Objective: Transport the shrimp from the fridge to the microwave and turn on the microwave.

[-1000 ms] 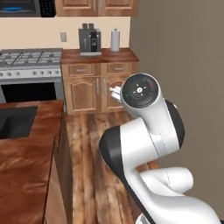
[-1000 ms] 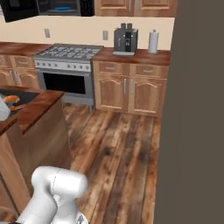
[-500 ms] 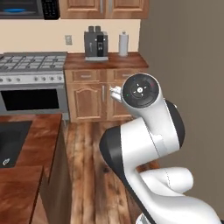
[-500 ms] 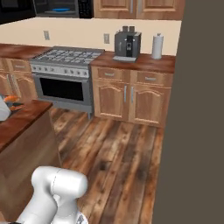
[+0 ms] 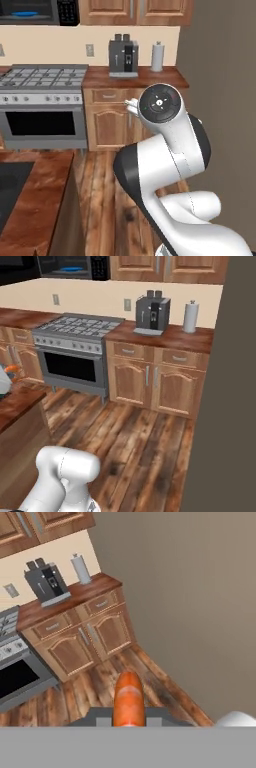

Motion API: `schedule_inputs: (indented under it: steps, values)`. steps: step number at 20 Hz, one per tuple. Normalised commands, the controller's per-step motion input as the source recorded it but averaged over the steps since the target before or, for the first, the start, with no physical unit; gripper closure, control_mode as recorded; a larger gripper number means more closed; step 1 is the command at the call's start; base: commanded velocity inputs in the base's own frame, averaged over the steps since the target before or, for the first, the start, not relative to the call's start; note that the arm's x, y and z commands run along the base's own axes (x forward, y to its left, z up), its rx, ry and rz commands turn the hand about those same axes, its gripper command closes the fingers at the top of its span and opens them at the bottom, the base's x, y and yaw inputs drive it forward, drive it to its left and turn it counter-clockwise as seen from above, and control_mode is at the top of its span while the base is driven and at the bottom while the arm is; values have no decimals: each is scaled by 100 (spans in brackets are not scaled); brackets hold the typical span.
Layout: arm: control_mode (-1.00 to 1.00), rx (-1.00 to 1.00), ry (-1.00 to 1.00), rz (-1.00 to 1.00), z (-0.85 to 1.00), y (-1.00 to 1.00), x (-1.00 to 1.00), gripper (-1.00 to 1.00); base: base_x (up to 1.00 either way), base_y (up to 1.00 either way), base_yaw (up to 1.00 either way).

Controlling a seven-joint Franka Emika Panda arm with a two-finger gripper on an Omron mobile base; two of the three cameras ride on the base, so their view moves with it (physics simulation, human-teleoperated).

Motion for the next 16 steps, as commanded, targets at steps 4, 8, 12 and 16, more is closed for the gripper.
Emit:
schedule_inputs:
  steps: [4,8,12,16]
  values:
    - [100,0,0,0,0,0,0,100,80,-29,19]
    - [100,0,0,0,0,0,0,100,80,-29,19]
    - [100,0,0,0,0,0,0,100,80,-28,20]
    - [100,0,0,0,0,0,0,100,81,-26,22]
